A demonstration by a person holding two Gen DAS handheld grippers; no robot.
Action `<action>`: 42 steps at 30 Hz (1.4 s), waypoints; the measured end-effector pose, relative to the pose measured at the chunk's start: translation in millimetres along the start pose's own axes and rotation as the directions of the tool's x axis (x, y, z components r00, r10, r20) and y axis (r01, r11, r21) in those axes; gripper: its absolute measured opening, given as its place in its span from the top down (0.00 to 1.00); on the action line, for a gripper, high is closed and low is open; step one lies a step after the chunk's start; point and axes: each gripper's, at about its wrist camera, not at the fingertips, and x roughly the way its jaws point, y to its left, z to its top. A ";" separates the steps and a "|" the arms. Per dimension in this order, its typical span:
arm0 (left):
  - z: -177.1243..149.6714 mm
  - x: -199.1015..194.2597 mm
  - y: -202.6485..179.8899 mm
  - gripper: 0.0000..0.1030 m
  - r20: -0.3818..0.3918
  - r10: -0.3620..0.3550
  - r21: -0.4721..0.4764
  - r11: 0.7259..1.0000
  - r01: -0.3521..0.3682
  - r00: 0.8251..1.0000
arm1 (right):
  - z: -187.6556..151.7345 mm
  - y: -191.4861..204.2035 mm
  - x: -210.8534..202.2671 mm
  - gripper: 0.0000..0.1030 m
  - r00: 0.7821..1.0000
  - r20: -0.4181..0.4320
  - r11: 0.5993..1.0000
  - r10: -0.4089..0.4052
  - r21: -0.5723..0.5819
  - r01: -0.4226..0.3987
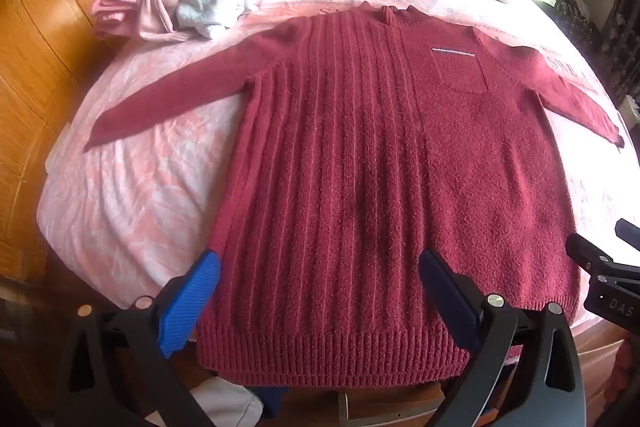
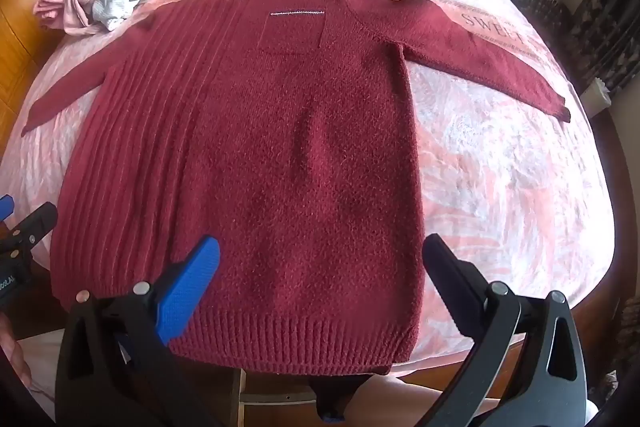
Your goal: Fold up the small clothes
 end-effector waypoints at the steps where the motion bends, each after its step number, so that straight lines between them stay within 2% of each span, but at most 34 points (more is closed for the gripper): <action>1: 0.4 0.9 0.0 0.03 -0.013 0.005 -0.001 1.000 -0.005 1.000 | -0.2 -0.7 -0.1 0.02 1.000 0.001 1.000 0.000 0.000 0.000; 15: 13.0 -6.7 -11.5 0.04 -0.005 0.004 -0.008 1.000 -0.004 1.000 | 0.7 -1.8 3.6 0.02 1.000 -0.003 1.000 -0.012 0.004 0.012; 17: 0.1 -4.9 -1.3 0.04 0.016 -0.009 -0.004 1.000 0.009 1.000 | 0.8 -1.3 3.5 0.02 1.000 -0.002 1.000 -0.012 0.005 0.012; 42: 0.9 -6.9 -0.3 0.04 0.021 -0.006 -0.007 1.000 0.006 1.000 | 0.3 -5.1 4.5 0.02 1.000 0.002 1.000 -0.010 0.017 0.010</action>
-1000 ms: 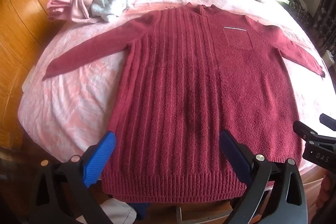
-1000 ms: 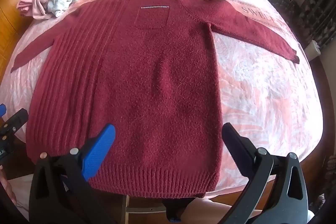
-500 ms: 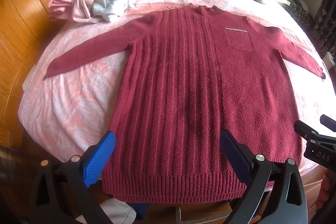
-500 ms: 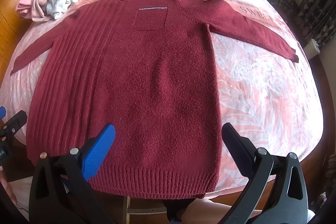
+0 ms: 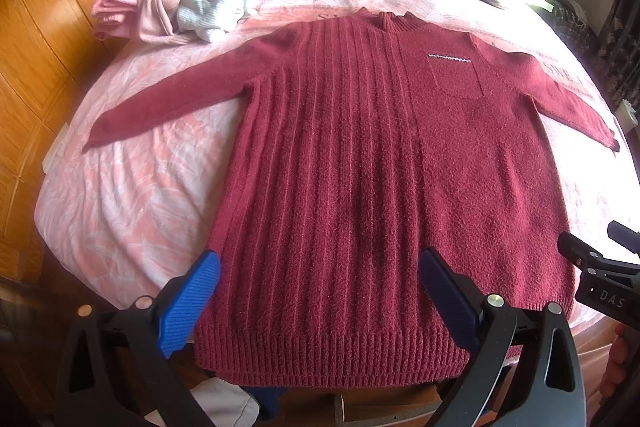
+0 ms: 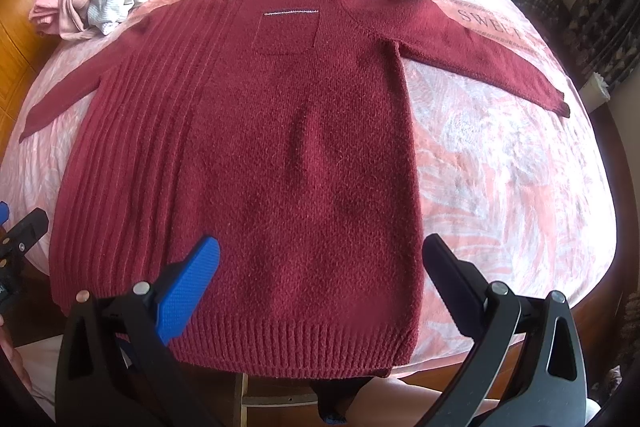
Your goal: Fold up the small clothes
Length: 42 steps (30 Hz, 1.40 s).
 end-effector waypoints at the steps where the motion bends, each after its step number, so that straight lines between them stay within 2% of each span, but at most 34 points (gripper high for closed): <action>1: 0.1 -0.2 -0.2 0.04 0.001 0.000 -0.001 1.000 0.000 1.000 | 0.1 0.1 -0.3 0.02 1.000 0.002 1.000 0.000 0.001 0.000; 42: -1.2 0.2 2.9 0.03 0.004 0.001 -0.002 1.000 -0.001 1.000 | 1.3 -3.0 1.5 0.02 1.000 -0.006 1.000 0.000 0.012 0.000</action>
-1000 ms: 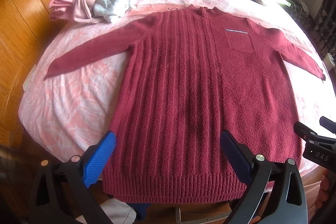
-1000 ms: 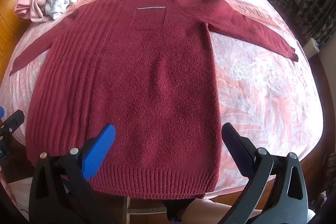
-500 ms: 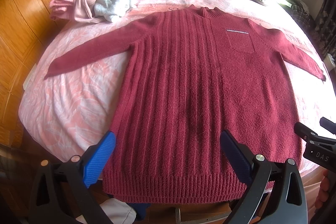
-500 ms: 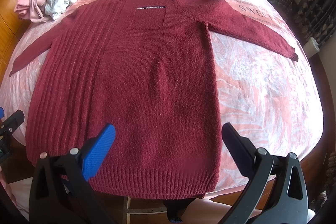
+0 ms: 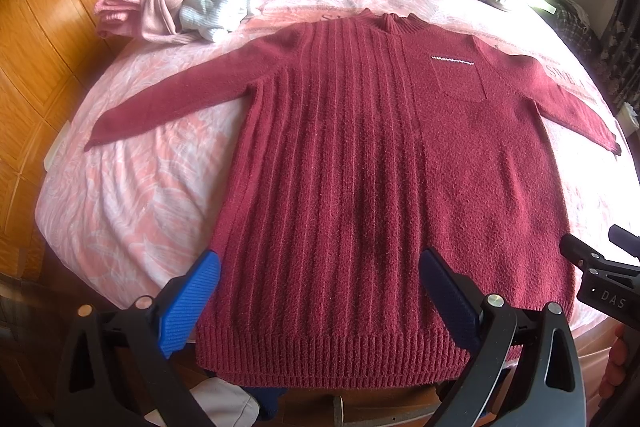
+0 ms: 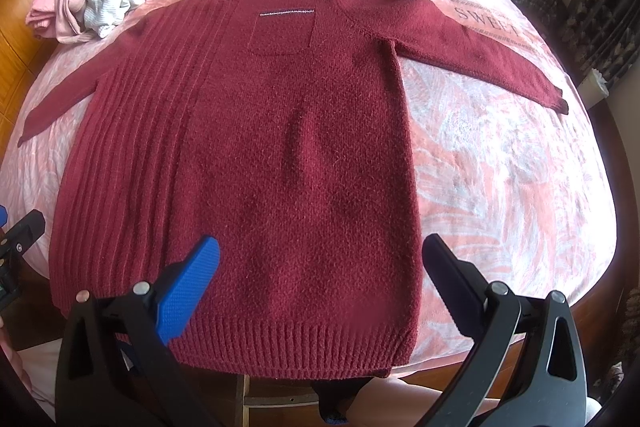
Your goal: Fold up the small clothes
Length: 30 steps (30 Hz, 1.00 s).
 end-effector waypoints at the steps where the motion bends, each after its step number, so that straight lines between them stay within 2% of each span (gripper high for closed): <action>1: 0.0 0.0 0.1 0.04 0.000 -0.001 -0.001 1.000 0.001 1.000 | 0.0 0.0 -0.1 0.02 1.000 0.000 1.000 0.000 0.001 0.000; 13: 0.9 1.7 2.6 0.04 -0.006 0.000 -0.003 1.000 0.000 1.000 | 1.1 -3.2 2.9 0.02 1.000 -0.006 1.000 0.000 -0.001 0.000; 17: 8.2 6.8 0.7 0.03 -0.015 0.005 -0.011 1.000 -0.006 1.000 | 15.5 -21.3 6.8 0.02 0.999 -0.009 0.999 -0.030 0.024 0.031; 21: 35.1 17.7 -11.1 0.03 -0.009 0.022 0.006 1.000 -0.021 1.000 | 42.7 -67.7 17.8 0.02 0.999 -0.037 0.993 -0.027 0.113 0.031; 24: 62.0 27.0 -24.5 0.03 0.000 0.002 0.008 1.000 -0.002 1.000 | 66.0 -113.2 29.5 0.02 0.998 -0.066 0.980 0.007 0.199 0.006; 26: 81.2 33.7 -34.9 0.03 0.010 -0.013 0.004 1.000 0.013 1.000 | 87.5 -141.3 38.8 0.03 0.997 -0.078 0.976 0.030 0.216 -0.012; 30: 125.6 56.6 -58.3 0.03 0.060 -0.012 -0.017 1.000 0.013 0.998 | 131.6 -203.7 64.7 0.03 0.996 -0.092 0.973 -0.018 0.226 0.038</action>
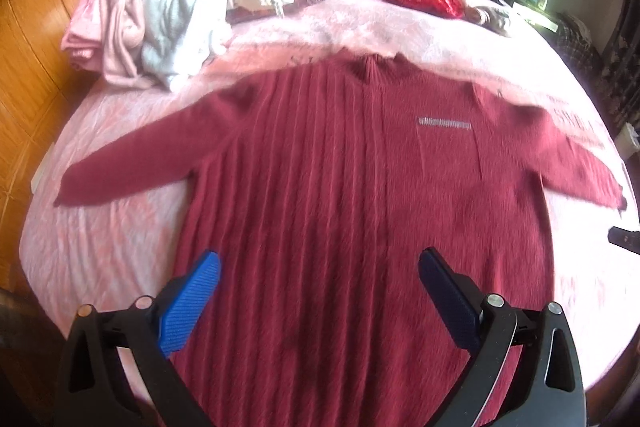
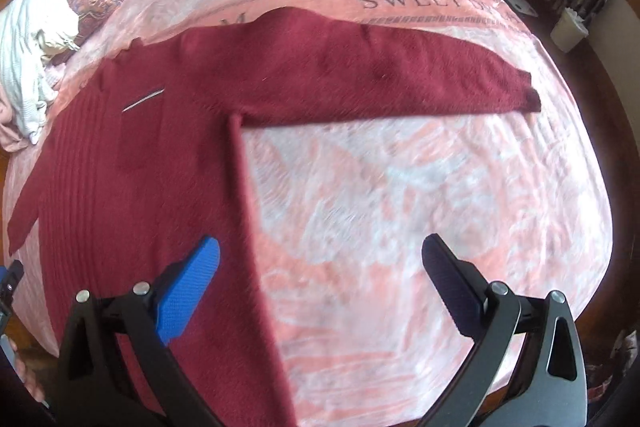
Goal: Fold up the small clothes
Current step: 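Move the right tool to the sleeve beside the pocket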
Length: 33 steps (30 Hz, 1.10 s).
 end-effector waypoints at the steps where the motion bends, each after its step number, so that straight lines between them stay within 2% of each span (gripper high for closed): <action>1: 7.1 6.2 -6.4 0.03 0.011 0.006 0.004 1.000 -0.006 1.000 | 15.5 -15.3 11.9 0.03 1.000 -0.018 1.000 0.000 0.011 0.000; 6: 38.0 37.2 -30.9 0.03 0.051 0.025 0.009 1.000 -0.026 0.998 | 62.1 -98.8 73.5 0.03 0.993 -0.112 0.985 0.043 0.173 -0.023; 11: 53.0 69.0 -46.1 0.03 0.055 -0.003 0.021 1.000 0.002 0.998 | 81.5 -163.8 113.5 0.03 0.992 -0.120 0.956 0.038 0.292 -0.001; 14: 55.5 89.6 -49.4 0.03 0.041 0.000 0.023 1.000 -0.001 0.999 | 89.9 -187.4 124.6 0.03 0.995 -0.101 0.944 0.018 0.328 0.016; 16: 57.1 103.4 -48.3 0.03 0.018 0.005 0.012 1.000 -0.005 1.000 | 94.3 -196.5 130.6 0.03 0.994 -0.100 0.939 0.034 0.345 0.003; 21: 61.5 125.5 -44.3 0.03 -0.015 0.017 -0.028 0.999 -0.017 1.000 | 99.0 -199.9 136.4 0.02 0.996 -0.083 0.940 0.035 0.342 -0.004; 22: 62.1 126.3 -44.5 0.03 -0.016 0.017 -0.032 0.999 -0.017 1.000 | 98.8 -199.8 135.4 0.06 0.997 -0.072 0.945 0.030 0.327 -0.005; 24: 62.4 126.4 -46.9 0.03 -0.013 0.022 -0.026 0.999 -0.022 1.000 | 101.3 -195.5 129.2 0.23 0.998 -0.049 0.949 0.025 0.315 -0.009; 25: 62.4 125.1 -48.2 0.03 -0.009 0.026 -0.019 0.999 -0.026 1.000 | 102.6 -196.0 123.9 0.42 0.999 -0.030 0.948 0.035 0.317 -0.024; 26: 61.9 124.0 -48.8 0.03 -0.005 0.029 -0.013 0.999 -0.029 1.000 | 105.3 -197.8 119.9 0.66 0.998 -0.013 0.946 0.060 0.321 -0.053; 28: 61.7 121.8 -48.0 0.03 0.004 0.041 -0.003 0.999 -0.041 0.999 | 107.1 -194.3 110.6 0.87 0.997 0.014 0.941 0.072 0.330 -0.073; 33: 65.0 120.4 -32.4 0.03 -0.003 0.052 -0.026 0.998 -0.052 0.999 | 109.9 -171.3 99.8 0.91 0.997 0.071 0.969 -0.015 0.247 -0.003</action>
